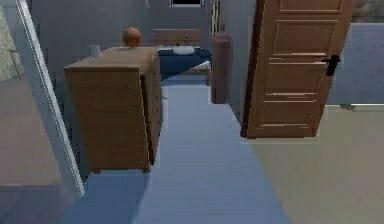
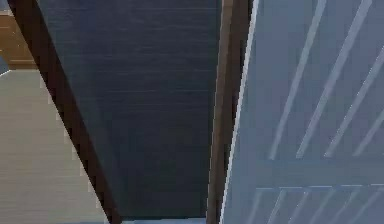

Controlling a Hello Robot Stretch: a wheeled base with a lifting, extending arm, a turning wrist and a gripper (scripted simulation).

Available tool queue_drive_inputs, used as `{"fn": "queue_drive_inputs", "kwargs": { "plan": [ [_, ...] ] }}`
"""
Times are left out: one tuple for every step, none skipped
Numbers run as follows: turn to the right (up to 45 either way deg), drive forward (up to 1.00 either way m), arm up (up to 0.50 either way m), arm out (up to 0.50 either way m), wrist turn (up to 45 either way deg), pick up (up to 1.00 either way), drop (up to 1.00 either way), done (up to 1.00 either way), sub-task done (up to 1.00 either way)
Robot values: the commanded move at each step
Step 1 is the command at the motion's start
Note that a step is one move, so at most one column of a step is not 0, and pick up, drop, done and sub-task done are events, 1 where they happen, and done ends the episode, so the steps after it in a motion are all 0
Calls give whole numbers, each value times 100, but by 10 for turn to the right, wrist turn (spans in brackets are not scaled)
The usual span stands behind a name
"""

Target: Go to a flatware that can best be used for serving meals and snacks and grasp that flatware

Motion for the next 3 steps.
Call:
{"fn": "queue_drive_inputs", "kwargs": {
  "plan": [
    [-420, 0, 0, 0, 0, 0, 0, 0, 0],
    [0, 75, 0, 0, 0, 0, 0, 0, 0],
    [450, 0, 0, 0, 0, 0, 0, 0, 0]
  ]
}}
